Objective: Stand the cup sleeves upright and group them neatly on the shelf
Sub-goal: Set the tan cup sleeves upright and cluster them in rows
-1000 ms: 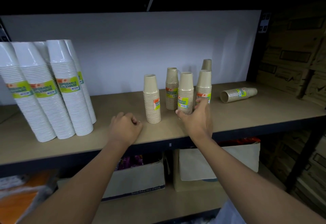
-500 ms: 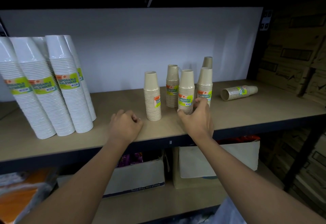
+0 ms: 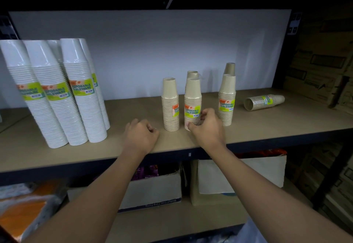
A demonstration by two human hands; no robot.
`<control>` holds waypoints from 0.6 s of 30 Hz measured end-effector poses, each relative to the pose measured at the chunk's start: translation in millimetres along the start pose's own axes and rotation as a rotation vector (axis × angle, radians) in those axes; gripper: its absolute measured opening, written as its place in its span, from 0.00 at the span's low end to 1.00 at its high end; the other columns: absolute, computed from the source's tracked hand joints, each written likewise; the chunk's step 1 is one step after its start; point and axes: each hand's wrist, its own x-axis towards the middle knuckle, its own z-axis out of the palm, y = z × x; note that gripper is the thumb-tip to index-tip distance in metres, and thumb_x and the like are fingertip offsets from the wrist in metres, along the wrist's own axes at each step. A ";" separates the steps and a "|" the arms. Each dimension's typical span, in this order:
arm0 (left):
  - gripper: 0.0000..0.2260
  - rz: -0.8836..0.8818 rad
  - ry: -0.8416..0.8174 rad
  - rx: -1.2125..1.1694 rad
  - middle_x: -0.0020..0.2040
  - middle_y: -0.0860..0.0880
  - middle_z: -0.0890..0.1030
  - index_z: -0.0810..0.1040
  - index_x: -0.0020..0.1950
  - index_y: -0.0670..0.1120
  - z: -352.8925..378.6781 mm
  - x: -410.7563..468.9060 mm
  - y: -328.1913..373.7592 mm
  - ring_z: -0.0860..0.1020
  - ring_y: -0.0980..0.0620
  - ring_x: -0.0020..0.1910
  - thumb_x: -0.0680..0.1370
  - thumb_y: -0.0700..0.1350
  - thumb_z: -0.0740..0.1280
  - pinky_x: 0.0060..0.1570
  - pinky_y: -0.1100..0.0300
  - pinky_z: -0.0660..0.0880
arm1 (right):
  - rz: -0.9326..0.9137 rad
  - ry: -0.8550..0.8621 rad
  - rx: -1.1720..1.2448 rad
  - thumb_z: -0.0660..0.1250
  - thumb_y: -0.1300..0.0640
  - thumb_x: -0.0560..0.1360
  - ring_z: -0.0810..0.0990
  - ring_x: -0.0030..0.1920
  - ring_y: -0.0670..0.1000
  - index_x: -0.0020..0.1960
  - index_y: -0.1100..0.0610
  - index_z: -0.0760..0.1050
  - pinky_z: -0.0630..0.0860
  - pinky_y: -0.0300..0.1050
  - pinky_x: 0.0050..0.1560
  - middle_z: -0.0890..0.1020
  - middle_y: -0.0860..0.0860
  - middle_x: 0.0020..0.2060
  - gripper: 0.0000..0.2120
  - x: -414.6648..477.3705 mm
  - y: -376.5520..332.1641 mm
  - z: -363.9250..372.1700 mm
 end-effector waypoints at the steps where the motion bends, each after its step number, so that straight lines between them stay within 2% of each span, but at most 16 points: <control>1: 0.10 -0.004 -0.002 0.003 0.43 0.46 0.78 0.70 0.33 0.53 -1.1 0.4 -0.5 0.75 0.44 0.49 0.72 0.50 0.68 0.50 0.55 0.69 | -0.007 -0.011 -0.004 0.76 0.48 0.70 0.81 0.53 0.52 0.62 0.54 0.70 0.78 0.49 0.50 0.81 0.49 0.54 0.25 0.1 -2.3 2.2; 4: 0.11 0.002 -0.037 0.024 0.43 0.47 0.78 0.69 0.33 0.54 -7.5 3.5 1.3 0.76 0.44 0.49 0.71 0.52 0.69 0.53 0.53 0.72 | -0.016 -0.035 -0.024 0.75 0.48 0.70 0.81 0.55 0.54 0.62 0.54 0.70 0.78 0.51 0.51 0.81 0.50 0.56 0.26 1.3 -8.2 7.3; 7: 0.09 0.009 -0.072 0.088 0.45 0.47 0.77 0.72 0.35 0.52 -18.6 6.3 -1.3 0.75 0.43 0.49 0.72 0.52 0.68 0.54 0.51 0.74 | -0.026 -0.062 -0.019 0.75 0.48 0.71 0.80 0.55 0.54 0.62 0.55 0.70 0.76 0.47 0.49 0.81 0.50 0.56 0.25 1.0 -14.7 12.1; 18: 0.10 0.028 0.013 0.095 0.42 0.46 0.75 0.72 0.36 0.49 -26.5 3.9 -22.9 0.76 0.42 0.47 0.73 0.50 0.69 0.46 0.54 0.71 | -0.062 -0.121 0.031 0.75 0.48 0.71 0.80 0.55 0.53 0.60 0.54 0.71 0.74 0.45 0.49 0.81 0.49 0.55 0.23 -1.8 -33.9 38.7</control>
